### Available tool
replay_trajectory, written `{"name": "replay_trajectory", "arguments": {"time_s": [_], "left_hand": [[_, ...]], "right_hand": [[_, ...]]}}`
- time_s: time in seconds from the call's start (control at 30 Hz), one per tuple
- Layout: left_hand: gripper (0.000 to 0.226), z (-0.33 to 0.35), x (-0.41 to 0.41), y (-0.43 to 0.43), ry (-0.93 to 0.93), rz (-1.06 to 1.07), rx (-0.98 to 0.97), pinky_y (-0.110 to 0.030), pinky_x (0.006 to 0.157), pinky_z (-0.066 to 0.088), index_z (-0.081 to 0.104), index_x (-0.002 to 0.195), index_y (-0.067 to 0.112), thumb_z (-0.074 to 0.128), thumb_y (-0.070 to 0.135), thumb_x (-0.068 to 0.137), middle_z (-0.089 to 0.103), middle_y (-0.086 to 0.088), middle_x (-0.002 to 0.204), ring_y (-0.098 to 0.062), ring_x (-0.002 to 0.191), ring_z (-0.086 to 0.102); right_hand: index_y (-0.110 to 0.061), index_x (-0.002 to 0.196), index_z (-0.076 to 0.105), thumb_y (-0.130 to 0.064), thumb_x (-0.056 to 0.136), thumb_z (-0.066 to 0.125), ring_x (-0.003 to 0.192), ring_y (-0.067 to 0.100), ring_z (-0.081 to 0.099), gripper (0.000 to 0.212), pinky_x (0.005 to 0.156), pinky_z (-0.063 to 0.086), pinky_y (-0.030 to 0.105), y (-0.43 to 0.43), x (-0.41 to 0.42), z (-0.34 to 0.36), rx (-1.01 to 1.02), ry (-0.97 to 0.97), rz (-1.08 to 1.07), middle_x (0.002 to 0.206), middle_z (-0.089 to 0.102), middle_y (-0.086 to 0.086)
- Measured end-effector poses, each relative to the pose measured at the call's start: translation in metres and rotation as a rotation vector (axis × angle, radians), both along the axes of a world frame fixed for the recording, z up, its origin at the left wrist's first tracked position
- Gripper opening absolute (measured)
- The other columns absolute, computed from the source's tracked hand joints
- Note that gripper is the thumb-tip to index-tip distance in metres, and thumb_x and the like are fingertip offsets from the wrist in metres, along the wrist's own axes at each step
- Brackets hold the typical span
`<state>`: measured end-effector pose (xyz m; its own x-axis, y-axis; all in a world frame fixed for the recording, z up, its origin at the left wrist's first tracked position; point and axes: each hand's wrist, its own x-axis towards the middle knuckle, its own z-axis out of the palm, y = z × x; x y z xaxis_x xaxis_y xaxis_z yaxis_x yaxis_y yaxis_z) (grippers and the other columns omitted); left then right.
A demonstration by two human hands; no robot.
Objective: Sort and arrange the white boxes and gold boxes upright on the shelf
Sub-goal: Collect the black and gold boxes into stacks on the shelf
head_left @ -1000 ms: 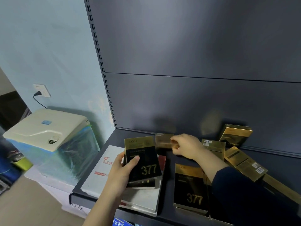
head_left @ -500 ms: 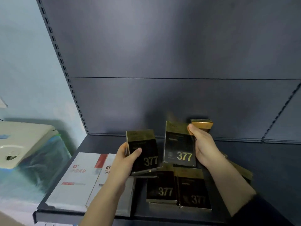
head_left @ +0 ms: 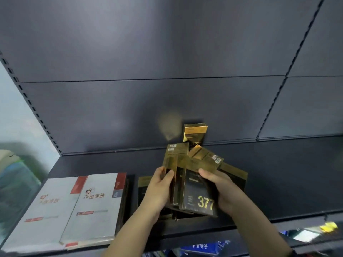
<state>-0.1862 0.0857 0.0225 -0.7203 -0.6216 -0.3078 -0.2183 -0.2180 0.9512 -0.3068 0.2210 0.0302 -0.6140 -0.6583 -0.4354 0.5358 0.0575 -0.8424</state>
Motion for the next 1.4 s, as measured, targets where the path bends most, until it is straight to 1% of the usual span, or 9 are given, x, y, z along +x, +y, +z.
{"name": "replay_trajectory", "arguments": {"time_s": [0.37, 0.47, 0.57, 0.67, 0.9, 1.1, 1.17, 1.3, 1.4], "left_hand": [[0.028, 0.011, 0.027, -0.042, -0.061, 0.174, -0.088, -0.036, 0.076, 0.047, 0.058, 0.101, 0.037, 0.035, 0.02, 0.102, 0.063, -0.001, 0.108, -0.021, 0.099, 0.058], [0.033, 0.009, 0.03, -0.039, -0.091, 0.16, -0.074, -0.036, 0.078, 0.046, 0.055, 0.089, 0.041, 0.035, 0.018, 0.103, 0.062, 0.0, 0.105, -0.022, 0.1, 0.057], [0.031, 0.005, 0.032, -0.043, -0.077, 0.182, -0.06, -0.036, 0.079, 0.048, 0.058, 0.1, 0.04, 0.036, 0.018, 0.102, 0.064, -0.002, 0.11, -0.024, 0.104, 0.058], [0.031, 0.002, 0.036, -0.048, -0.057, 0.227, -0.057, -0.038, 0.081, 0.049, 0.062, 0.104, 0.036, 0.037, 0.016, 0.101, 0.066, -0.005, 0.113, -0.026, 0.106, 0.06], [0.026, -0.006, 0.041, -0.05, -0.121, 0.169, -0.122, -0.024, 0.066, 0.042, 0.056, 0.113, 0.023, 0.035, 0.013, 0.101, 0.062, 0.002, 0.102, -0.013, 0.093, 0.057], [0.048, -0.034, 0.029, -0.033, -0.481, 0.004, -0.557, -0.038, 0.109, 0.034, 0.035, 0.138, 0.016, 0.046, 0.006, 0.092, 0.028, -0.011, 0.148, -0.031, 0.134, 0.031], [0.052, -0.036, 0.03, -0.028, -0.398, 0.0, -0.59, -0.039, 0.113, 0.033, 0.032, 0.14, 0.018, 0.044, 0.002, 0.092, 0.027, -0.009, 0.152, -0.028, 0.138, 0.03], [0.041, -0.032, 0.039, -0.032, -0.261, -0.069, -0.411, -0.013, 0.072, 0.041, 0.04, 0.123, 0.031, 0.033, 0.0, 0.097, 0.055, 0.012, 0.107, -0.003, 0.096, 0.053], [0.041, -0.031, 0.037, -0.033, -0.254, -0.104, -0.382, -0.01, 0.067, 0.038, 0.039, 0.121, 0.033, 0.031, 0.0, 0.097, 0.051, 0.017, 0.097, 0.003, 0.085, 0.048]], "right_hand": [[-0.016, 0.111, 0.068, -0.025, 0.085, 0.07, 0.103, 0.032, 0.067, 0.028, 0.093, 0.051, 0.051, 0.006, -0.027, -0.009, 0.227, 0.155, 0.028, 0.11, 0.072, 0.011], [-0.023, 0.106, 0.067, -0.029, 0.087, 0.067, 0.102, 0.023, 0.063, 0.02, 0.09, 0.049, 0.041, -0.013, -0.018, -0.023, 0.326, 0.337, 0.062, 0.107, 0.07, 0.003], [-0.019, 0.112, 0.061, -0.022, 0.093, 0.059, 0.098, 0.016, 0.06, 0.02, 0.074, 0.046, 0.028, -0.027, -0.012, -0.035, 0.363, 0.377, 0.085, 0.11, 0.065, 0.003], [-0.019, 0.118, 0.06, -0.023, 0.093, 0.057, 0.107, 0.02, 0.058, 0.025, 0.092, 0.046, 0.037, -0.034, -0.012, -0.042, 0.388, 0.418, 0.109, 0.118, 0.062, 0.005], [-0.019, 0.119, 0.058, -0.02, 0.096, 0.054, 0.11, 0.021, 0.056, 0.024, 0.091, 0.04, 0.035, -0.04, -0.013, -0.042, 0.403, 0.458, 0.073, 0.117, 0.062, 0.002], [-0.023, 0.127, 0.056, -0.029, 0.093, 0.055, 0.118, 0.021, 0.049, 0.034, 0.105, 0.039, 0.041, -0.043, -0.008, -0.044, 0.436, 0.483, 0.086, 0.133, 0.049, 0.003], [-0.022, 0.131, 0.052, -0.026, 0.098, 0.049, 0.114, 0.017, 0.047, 0.033, 0.099, 0.036, 0.036, -0.041, -0.005, -0.044, 0.427, 0.457, 0.104, 0.125, 0.052, -0.001], [-0.024, 0.135, 0.05, -0.024, 0.1, 0.044, 0.12, 0.022, 0.047, 0.036, 0.1, 0.035, 0.04, -0.036, -0.004, -0.044, 0.431, 0.38, 0.107, 0.129, 0.054, 0.001], [-0.025, 0.131, 0.053, -0.02, 0.099, 0.045, 0.121, 0.025, 0.047, 0.033, 0.105, 0.034, 0.043, -0.033, -0.005, -0.049, 0.435, 0.355, 0.081, 0.128, 0.054, 0.004]]}}
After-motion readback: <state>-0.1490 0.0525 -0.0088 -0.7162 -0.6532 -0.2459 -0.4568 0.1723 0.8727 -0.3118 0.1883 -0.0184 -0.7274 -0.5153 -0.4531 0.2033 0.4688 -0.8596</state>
